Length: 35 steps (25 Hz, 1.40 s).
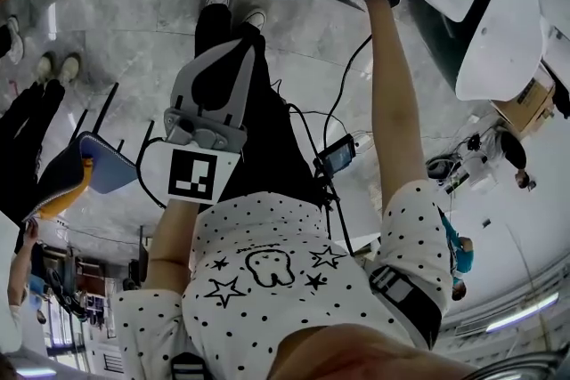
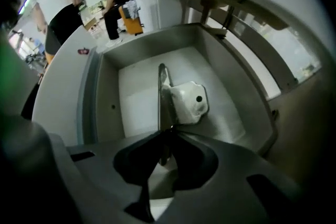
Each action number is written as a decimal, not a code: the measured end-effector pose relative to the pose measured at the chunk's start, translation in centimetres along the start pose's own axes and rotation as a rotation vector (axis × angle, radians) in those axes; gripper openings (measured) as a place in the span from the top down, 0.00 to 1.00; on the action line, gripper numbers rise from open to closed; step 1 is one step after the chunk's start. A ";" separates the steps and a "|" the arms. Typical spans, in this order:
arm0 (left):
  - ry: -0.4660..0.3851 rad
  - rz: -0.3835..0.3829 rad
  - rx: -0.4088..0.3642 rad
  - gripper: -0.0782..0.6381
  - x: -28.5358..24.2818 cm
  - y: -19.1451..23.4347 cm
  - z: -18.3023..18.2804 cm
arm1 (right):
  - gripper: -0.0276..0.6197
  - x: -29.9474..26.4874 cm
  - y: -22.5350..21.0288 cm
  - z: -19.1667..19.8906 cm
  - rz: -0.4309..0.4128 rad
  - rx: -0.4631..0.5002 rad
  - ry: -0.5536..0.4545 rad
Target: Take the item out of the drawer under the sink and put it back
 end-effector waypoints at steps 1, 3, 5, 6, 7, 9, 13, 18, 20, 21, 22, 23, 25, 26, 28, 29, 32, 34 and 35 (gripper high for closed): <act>0.002 0.001 0.003 0.89 -0.2 0.1 0.0 | 0.86 -0.1 0.2 0.0 0.000 0.044 0.017; 0.002 0.005 0.006 0.89 -0.5 0.2 0.1 | 0.85 -0.4 0.7 -0.2 0.003 0.113 0.054; 0.001 0.010 0.011 0.89 -0.8 0.2 0.2 | 0.84 -0.9 1.3 -0.1 0.010 0.163 0.108; 0.002 0.014 0.011 0.89 -0.9 0.1 0.2 | 0.83 -1.1 1.4 0.1 0.015 0.178 0.139; 0.002 0.018 0.010 0.89 -1.0 -0.1 0.1 | 0.81 -1.3 1.5 0.3 0.024 0.186 0.169; 0.001 0.023 0.008 0.89 -1.2 -0.4 -0.1 | 0.80 -1.4 1.3 0.7 0.048 0.196 0.216; 0.008 0.023 0.009 0.89 -1.5 -0.4 0.0 | 0.85 -1.1 2.0 1.0 0.045 0.250 0.179; 0.004 0.022 0.008 0.89 -1.5 0.2 0.0 | 0.94 0.3 3.6 -0.2 0.079 0.359 0.029; 0.001 0.023 0.006 0.89 -1.5 0.2 -0.2 | 0.94 0.3 4.0 -0.7 0.088 0.409 0.015; -0.001 0.023 0.008 0.89 -1.5 0.2 -0.3 | 0.94 0.0 4.2 -0.9 0.088 0.429 0.016; -0.003 0.024 0.011 0.89 -1.6 0.2 -0.4 | 0.94 -0.3 4.2 -1.2 0.089 0.444 0.021; -0.004 0.025 0.014 0.89 -1.7 0.2 -0.5 | 0.94 -0.6 4.2 -1.3 0.090 0.450 0.027; -0.006 0.028 0.014 0.89 -1.7 0.1 -0.5 | 0.93 -0.9 4.2 -1.5 0.087 0.446 0.027; -0.004 0.030 0.014 0.89 -1.7 0.0 -0.5 | 0.93 -0.9 4.2 -1.5 0.085 0.441 0.021; 0.001 0.032 0.012 0.89 -1.7 -0.2 -0.3 | 0.93 -0.9 4.1 -1.3 0.082 0.434 0.009; 0.003 0.032 0.012 0.89 -1.7 -0.2 -0.2 | 0.93 -0.9 4.1 -1.3 0.082 0.430 0.004; 0.004 0.031 0.011 0.89 -1.7 0.2 0.0 | 0.93 -1.0 4.1 -1.5 0.093 0.442 0.001; 0.003 0.031 0.009 0.89 -1.5 0.5 0.0 | 0.93 -0.6 4.0 -1.7 0.134 0.459 -0.008; 0.003 0.032 0.005 0.89 -1.4 0.5 -0.1 | 0.94 -0.3 3.9 -1.8 0.162 0.465 -0.018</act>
Point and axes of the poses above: the fingertips, and each gripper's own axes: x backward along the fingers, y to its left, z out of its underside, the point moved 3 cm from there along x, backward along the fingers, and after that the axes turned 13 degrees about y, right-handed, at the moved point
